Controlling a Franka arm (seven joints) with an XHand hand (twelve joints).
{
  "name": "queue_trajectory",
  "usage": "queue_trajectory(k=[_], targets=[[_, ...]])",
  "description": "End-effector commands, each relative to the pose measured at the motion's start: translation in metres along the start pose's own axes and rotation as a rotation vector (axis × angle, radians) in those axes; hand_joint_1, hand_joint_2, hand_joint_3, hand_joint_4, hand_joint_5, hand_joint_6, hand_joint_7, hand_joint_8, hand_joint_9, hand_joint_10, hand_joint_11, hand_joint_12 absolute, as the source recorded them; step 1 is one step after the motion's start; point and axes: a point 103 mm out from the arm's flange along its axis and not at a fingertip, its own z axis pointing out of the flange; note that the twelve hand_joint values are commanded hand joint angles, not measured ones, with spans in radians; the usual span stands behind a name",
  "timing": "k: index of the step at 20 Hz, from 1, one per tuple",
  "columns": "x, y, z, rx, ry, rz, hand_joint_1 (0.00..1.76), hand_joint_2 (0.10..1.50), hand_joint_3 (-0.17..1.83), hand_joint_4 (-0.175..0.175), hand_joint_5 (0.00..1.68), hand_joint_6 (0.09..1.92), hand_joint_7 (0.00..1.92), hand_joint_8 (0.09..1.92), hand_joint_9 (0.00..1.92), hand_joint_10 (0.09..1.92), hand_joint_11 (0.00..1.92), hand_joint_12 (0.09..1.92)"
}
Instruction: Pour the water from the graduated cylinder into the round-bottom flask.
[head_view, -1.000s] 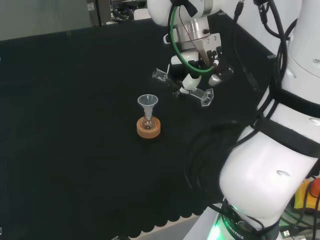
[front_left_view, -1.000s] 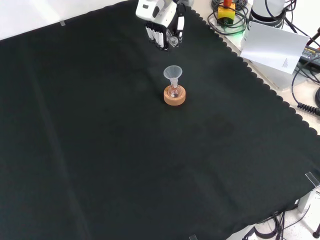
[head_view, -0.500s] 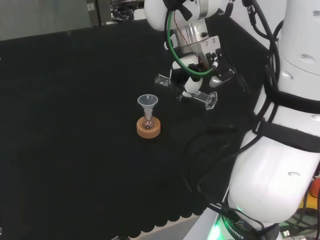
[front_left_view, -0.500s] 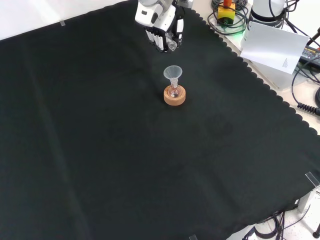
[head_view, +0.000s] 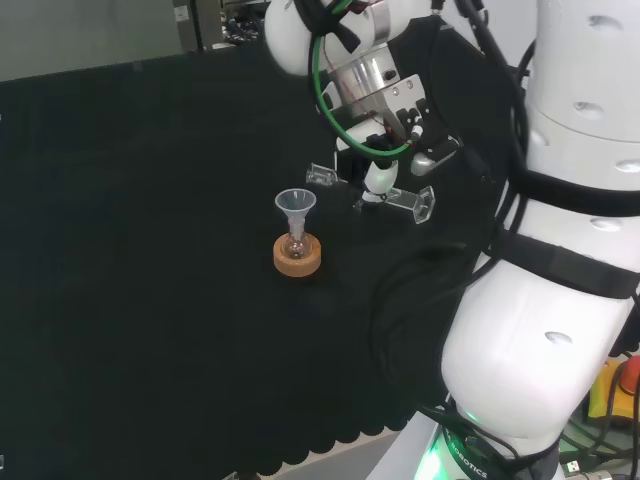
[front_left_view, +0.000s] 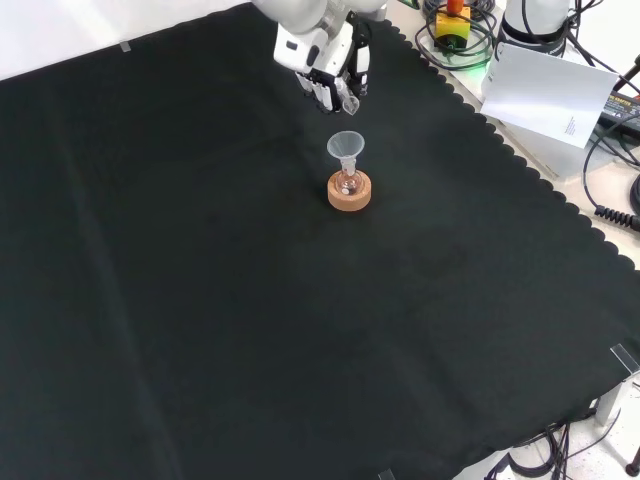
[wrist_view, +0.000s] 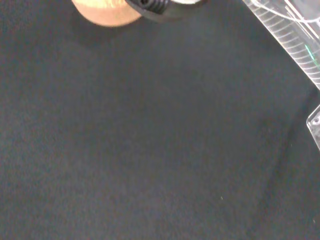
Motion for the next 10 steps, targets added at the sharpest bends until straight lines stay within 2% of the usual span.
queue_trajectory(k=[1,10], targets=[[-0.0049,-0.0028,-0.0020,0.075,-0.041,0.043,1.26,1.04,-0.03,0.030,1.15,0.81,1.24,0.54,1.47,0.09,1.21,0.73],[-0.0015,-0.0013,-0.0101,0.083,-0.074,0.073,1.26,1.04,-0.03,0.030,1.15,0.81,1.24,0.54,1.47,0.09,1.21,0.73]])
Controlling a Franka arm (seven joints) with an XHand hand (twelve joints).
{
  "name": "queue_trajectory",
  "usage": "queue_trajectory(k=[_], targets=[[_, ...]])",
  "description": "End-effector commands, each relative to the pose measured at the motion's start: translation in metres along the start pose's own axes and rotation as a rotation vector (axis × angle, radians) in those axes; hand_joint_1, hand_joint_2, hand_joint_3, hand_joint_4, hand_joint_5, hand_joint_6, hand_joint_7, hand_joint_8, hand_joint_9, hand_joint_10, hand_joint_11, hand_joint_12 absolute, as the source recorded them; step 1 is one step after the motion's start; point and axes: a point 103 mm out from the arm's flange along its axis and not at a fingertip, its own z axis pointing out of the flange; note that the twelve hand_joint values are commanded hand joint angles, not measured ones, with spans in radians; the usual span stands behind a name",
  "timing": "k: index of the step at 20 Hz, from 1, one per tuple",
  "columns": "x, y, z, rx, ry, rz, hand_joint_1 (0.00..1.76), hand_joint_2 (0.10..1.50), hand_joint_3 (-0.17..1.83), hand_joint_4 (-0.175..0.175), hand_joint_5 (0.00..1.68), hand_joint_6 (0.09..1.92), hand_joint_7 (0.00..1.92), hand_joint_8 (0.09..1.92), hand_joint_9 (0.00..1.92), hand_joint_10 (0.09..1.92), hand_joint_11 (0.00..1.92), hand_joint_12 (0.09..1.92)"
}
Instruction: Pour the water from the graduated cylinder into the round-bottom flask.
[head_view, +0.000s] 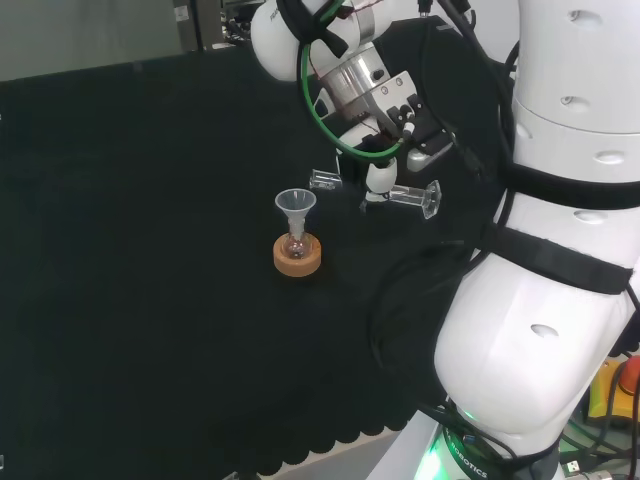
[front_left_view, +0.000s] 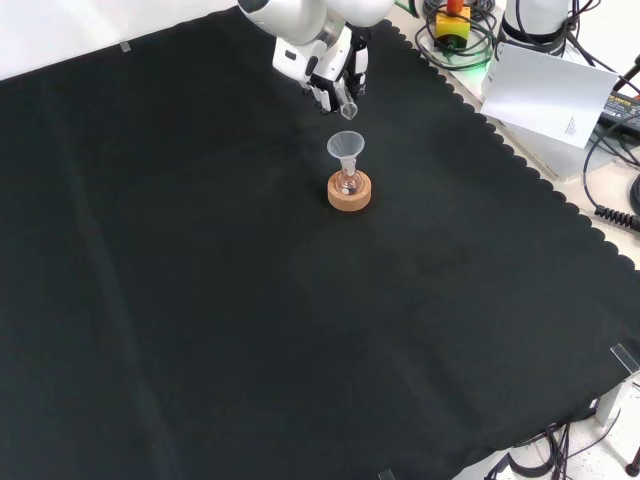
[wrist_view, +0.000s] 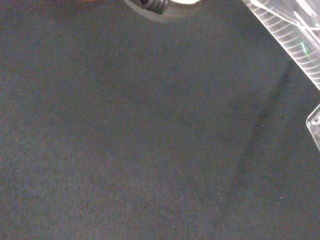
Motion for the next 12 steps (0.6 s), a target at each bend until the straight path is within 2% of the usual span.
queue_trajectory(k=[1,12], targets=[[0.0001,-0.0003,-0.0048,0.014,-0.019,0.017,1.26,1.04,-0.03,0.030,1.15,0.81,1.24,0.54,1.47,0.09,1.21,0.73],[-0.0042,-0.0010,-0.0087,0.081,-0.041,0.045,1.26,1.04,-0.03,0.033,1.15,0.82,1.24,0.54,1.47,0.09,1.21,0.73]])
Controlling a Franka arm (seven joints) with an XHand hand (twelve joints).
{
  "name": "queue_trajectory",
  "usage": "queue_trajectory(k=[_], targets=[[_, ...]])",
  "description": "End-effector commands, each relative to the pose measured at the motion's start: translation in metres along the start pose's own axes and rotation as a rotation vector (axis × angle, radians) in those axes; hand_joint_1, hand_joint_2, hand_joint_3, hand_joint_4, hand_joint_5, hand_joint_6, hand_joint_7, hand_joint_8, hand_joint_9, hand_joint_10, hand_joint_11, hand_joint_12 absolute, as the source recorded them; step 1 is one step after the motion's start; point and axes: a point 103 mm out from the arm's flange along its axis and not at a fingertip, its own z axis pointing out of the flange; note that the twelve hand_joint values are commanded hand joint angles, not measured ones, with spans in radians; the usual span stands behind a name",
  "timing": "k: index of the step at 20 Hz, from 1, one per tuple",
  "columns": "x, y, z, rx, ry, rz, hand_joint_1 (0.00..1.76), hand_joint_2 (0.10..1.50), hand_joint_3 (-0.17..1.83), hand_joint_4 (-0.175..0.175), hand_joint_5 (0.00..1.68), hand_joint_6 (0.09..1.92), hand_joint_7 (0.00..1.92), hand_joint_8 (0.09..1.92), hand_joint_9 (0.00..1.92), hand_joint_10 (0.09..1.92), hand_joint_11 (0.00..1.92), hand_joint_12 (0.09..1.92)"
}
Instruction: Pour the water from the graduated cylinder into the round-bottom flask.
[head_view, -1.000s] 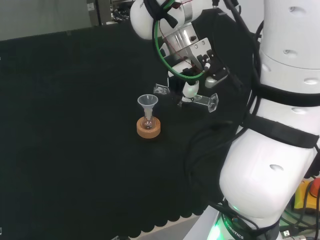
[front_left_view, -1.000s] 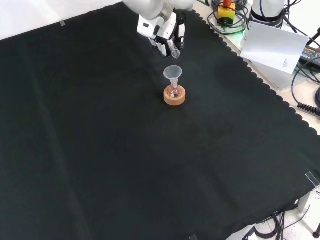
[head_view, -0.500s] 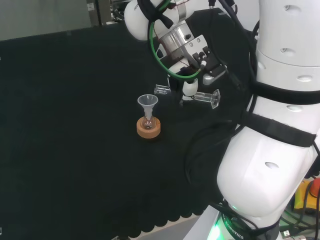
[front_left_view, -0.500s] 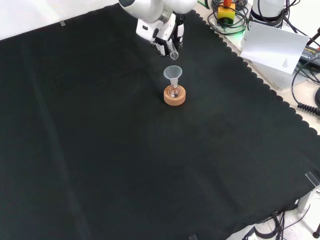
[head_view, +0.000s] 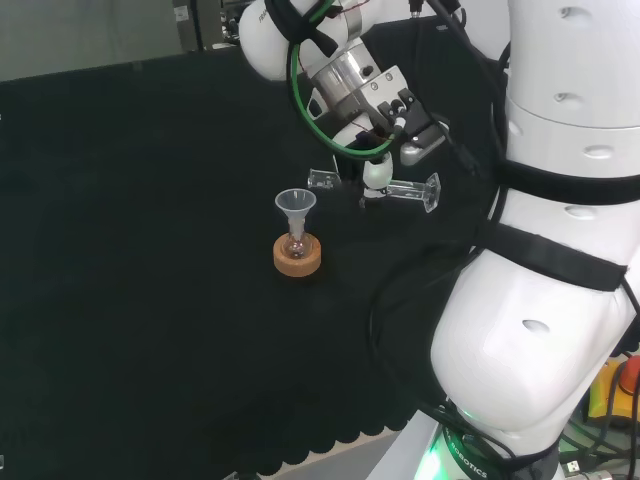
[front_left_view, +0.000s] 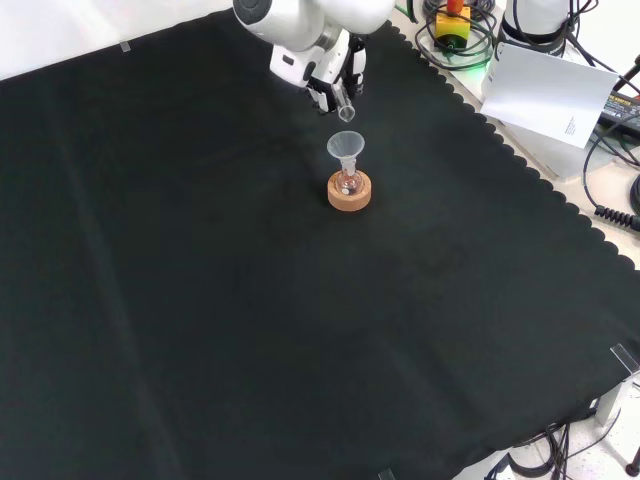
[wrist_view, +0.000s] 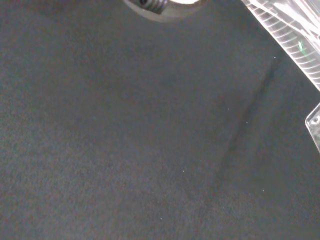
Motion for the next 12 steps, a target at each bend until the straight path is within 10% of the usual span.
queue_trajectory(k=[1,12], targets=[[-0.0046,-0.0023,-0.0001,0.032,-0.008,0.016,1.26,1.04,-0.03,0.033,1.15,0.81,1.24,0.54,1.47,0.09,1.21,0.73],[0.0016,0.0005,-0.0044,0.069,-0.067,0.041,1.26,1.04,-0.03,0.035,1.15,0.81,1.24,0.54,1.47,0.09,1.21,0.73]])
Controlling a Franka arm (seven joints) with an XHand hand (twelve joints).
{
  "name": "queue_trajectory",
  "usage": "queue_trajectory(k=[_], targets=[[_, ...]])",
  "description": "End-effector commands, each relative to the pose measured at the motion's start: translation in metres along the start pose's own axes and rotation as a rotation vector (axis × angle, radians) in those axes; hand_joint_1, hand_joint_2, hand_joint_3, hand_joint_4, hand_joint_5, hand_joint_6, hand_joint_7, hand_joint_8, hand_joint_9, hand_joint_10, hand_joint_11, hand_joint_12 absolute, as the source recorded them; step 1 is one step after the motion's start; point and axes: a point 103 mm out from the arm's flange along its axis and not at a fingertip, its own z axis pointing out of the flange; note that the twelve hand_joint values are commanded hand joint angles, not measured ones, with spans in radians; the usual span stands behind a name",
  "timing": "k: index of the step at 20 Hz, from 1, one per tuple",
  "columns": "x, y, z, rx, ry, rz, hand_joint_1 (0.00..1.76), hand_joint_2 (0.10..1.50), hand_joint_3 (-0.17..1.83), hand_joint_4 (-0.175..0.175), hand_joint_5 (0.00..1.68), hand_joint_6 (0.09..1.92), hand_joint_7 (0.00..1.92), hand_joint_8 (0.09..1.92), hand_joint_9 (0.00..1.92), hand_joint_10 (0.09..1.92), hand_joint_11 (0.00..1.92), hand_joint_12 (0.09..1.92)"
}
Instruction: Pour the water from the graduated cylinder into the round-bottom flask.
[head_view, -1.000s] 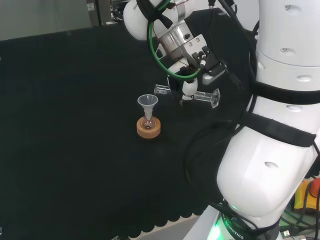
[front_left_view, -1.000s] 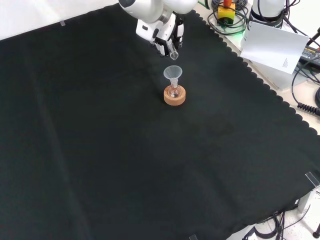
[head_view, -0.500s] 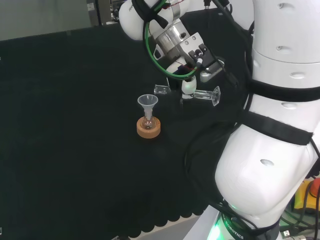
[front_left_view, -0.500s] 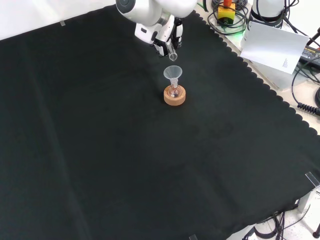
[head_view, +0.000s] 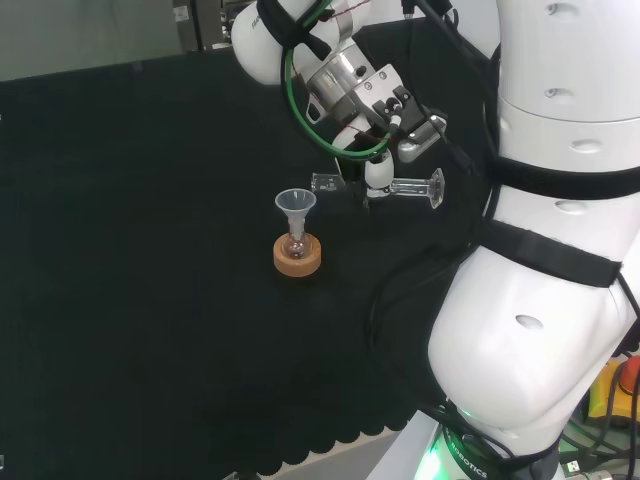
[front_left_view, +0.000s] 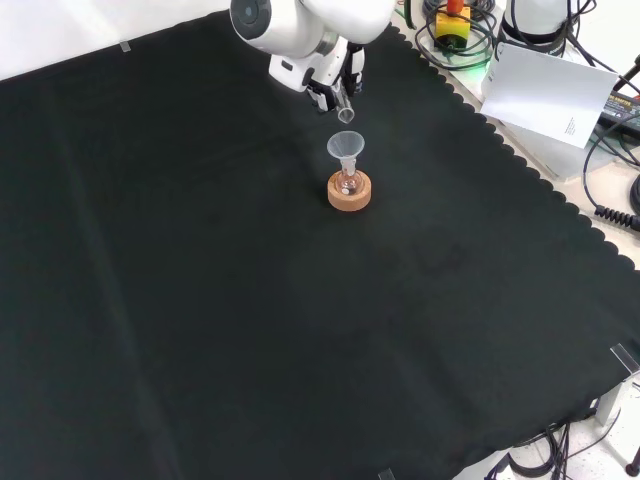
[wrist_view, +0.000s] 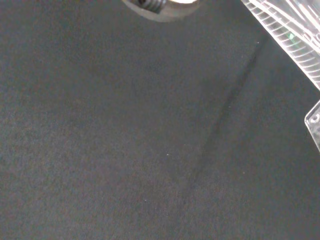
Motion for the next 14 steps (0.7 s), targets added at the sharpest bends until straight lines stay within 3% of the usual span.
queue_trajectory(k=[1,14], targets=[[0.0033,0.0011,-0.0035,0.007,-0.030,0.009,1.26,1.04,-0.03,0.036,1.15,0.81,1.24,0.55,1.47,0.09,1.21,0.73],[0.0071,0.0011,-0.0125,0.008,-0.091,0.048,1.26,1.04,-0.03,0.037,1.14,0.81,1.24,0.55,1.47,0.09,1.21,0.73]])
